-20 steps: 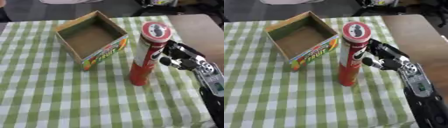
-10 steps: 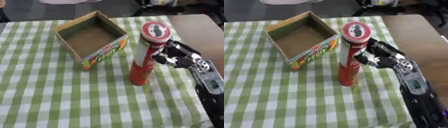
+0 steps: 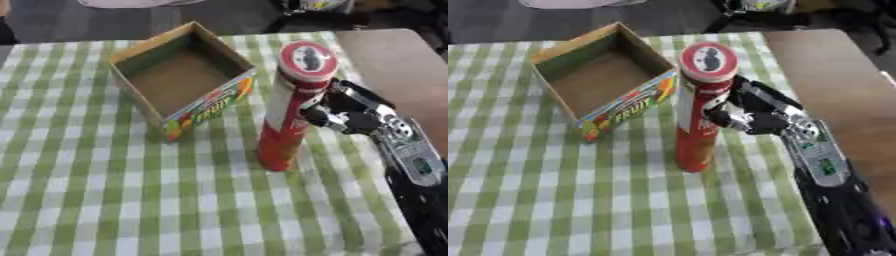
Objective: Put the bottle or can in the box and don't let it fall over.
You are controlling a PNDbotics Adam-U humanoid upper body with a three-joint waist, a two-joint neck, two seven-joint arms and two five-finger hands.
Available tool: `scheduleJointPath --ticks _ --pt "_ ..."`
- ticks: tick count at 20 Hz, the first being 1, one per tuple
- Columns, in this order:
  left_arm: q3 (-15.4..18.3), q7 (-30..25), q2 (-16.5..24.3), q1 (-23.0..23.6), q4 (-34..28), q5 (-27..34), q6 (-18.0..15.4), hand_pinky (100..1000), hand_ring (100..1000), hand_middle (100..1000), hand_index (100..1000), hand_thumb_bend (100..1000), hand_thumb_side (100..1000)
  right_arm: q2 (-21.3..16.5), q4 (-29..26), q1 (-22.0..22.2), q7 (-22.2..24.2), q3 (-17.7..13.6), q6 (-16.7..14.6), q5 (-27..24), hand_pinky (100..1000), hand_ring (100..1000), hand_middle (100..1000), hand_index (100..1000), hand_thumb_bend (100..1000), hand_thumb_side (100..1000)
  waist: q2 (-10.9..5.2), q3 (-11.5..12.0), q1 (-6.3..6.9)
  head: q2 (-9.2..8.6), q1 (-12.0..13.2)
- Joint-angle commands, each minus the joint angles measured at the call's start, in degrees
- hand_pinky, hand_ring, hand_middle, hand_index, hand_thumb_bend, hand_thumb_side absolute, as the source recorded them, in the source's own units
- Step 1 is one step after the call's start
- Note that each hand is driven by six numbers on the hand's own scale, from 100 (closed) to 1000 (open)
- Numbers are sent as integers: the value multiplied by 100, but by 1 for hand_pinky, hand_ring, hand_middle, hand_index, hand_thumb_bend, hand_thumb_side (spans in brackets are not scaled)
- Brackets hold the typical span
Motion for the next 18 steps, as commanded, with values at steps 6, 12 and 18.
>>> scheduleJointPath --ticks 6,12,18 --pt "45 -46 104 -54 -62 -18 -2 1000 1000 1000 857 221 782 -18 -99 -68 105 1 44 -166 1000 1000 1000 1000 566 539 -65 3 16 -30 -11" --pt "49 -60 109 -60 -62 -22 6 1000 1000 1000 854 220 780 -38 -266 20 266 12 63 -165 1000 1000 1000 1000 571 556 -73 -6 11 -29 2" --pt "46 -73 103 -51 -55 -25 15 1000 1000 1000 853 220 782 2 -258 48 310 42 95 -107 1000 1000 1000 1000 573 547 -70 -5 13 -39 -15"
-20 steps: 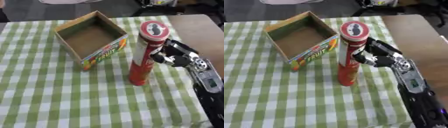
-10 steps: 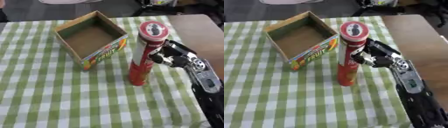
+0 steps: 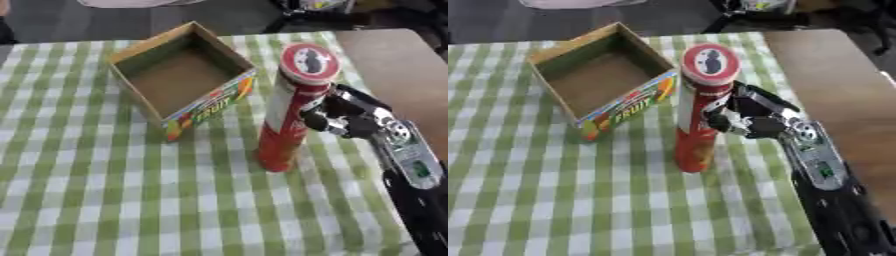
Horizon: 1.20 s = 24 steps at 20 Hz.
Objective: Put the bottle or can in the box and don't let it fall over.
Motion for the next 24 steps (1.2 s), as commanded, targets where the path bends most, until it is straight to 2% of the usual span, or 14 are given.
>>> scheduleJointPath --ticks 1,24 --pt "44 -25 100 -47 -53 -11 -4 1000 1000 1000 852 220 783 -38 -133 -65 27 11 20 15 1000 1000 1000 1000 574 546 -69 0 17 -37 -19" --pt "49 -101 80 -57 -53 -26 30 1000 1000 1000 849 219 783 42 -214 -112 -62 120 123 6 1000 1000 1000 1000 580 549 -52 28 6 -47 -32"
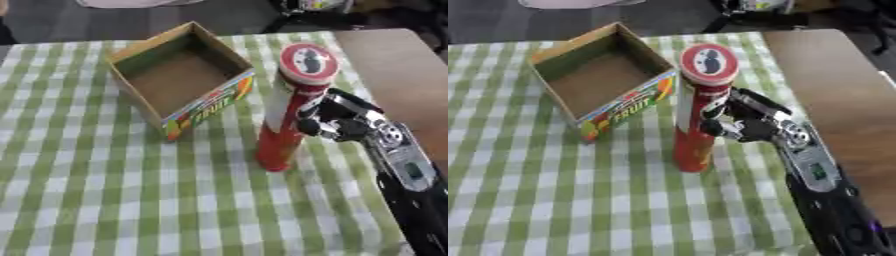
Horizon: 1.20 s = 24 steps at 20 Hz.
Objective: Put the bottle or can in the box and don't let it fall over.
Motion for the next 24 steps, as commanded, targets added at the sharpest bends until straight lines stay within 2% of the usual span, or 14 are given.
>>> scheduleJointPath --ticks 1,24 --pt "49 -28 84 -57 -55 -19 2 1000 1000 1000 849 219 783 -46 -149 -102 -7 4 36 -66 1000 1000 1000 1000 581 549 -53 3 11 -48 4" --pt "69 -61 54 -41 -46 -45 13 1000 1000 1000 848 217 784 121 -168 -155 -26 91 303 -494 1000 1000 1000 1000 596 542 -28 21 19 -62 -26"
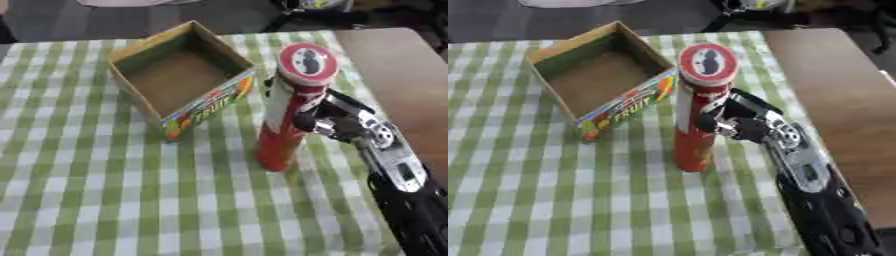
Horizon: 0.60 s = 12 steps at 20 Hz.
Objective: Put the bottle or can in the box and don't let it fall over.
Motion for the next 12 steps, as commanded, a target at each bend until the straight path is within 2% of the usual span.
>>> scheduleJointPath --ticks 1,12 --pt "67 -32 99 -42 -78 -25 -8 1000 1000 1000 848 217 784 -37 -129 -103 -5 2 25 -79 1000 1000 1000 1000 596 541 -61 11 18 -61 -15" --pt "80 -37 75 -45 -88 -25 5 1000 1000 1000 848 216 781 -38 -44 -126 -55 18 45 47 1000 1000 1000 1000 581 436 -48 10 22 -73 -18"
